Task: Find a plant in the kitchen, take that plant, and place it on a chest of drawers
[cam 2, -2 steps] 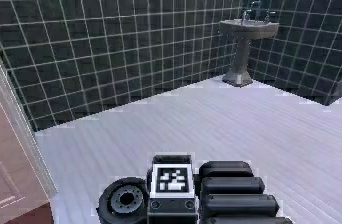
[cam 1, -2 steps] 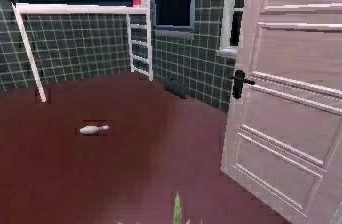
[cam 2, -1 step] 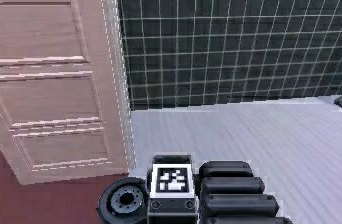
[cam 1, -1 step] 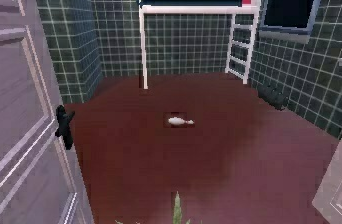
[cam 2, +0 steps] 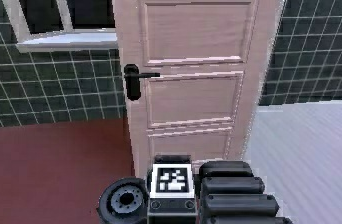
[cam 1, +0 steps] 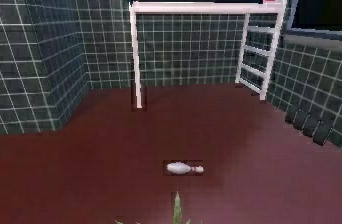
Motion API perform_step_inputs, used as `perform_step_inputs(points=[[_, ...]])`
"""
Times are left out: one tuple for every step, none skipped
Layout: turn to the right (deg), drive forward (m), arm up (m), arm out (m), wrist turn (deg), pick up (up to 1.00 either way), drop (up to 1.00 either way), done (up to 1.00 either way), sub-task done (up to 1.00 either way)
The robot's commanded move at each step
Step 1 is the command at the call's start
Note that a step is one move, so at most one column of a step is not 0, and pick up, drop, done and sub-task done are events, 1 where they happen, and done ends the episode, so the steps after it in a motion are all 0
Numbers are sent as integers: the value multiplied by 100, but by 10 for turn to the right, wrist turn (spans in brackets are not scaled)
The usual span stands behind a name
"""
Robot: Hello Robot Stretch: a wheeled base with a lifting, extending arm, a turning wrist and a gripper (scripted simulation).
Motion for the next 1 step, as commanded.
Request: perform_step_inputs(points=[[-30, 0, 0, 0, 0, 0, 0, 0, 0]])
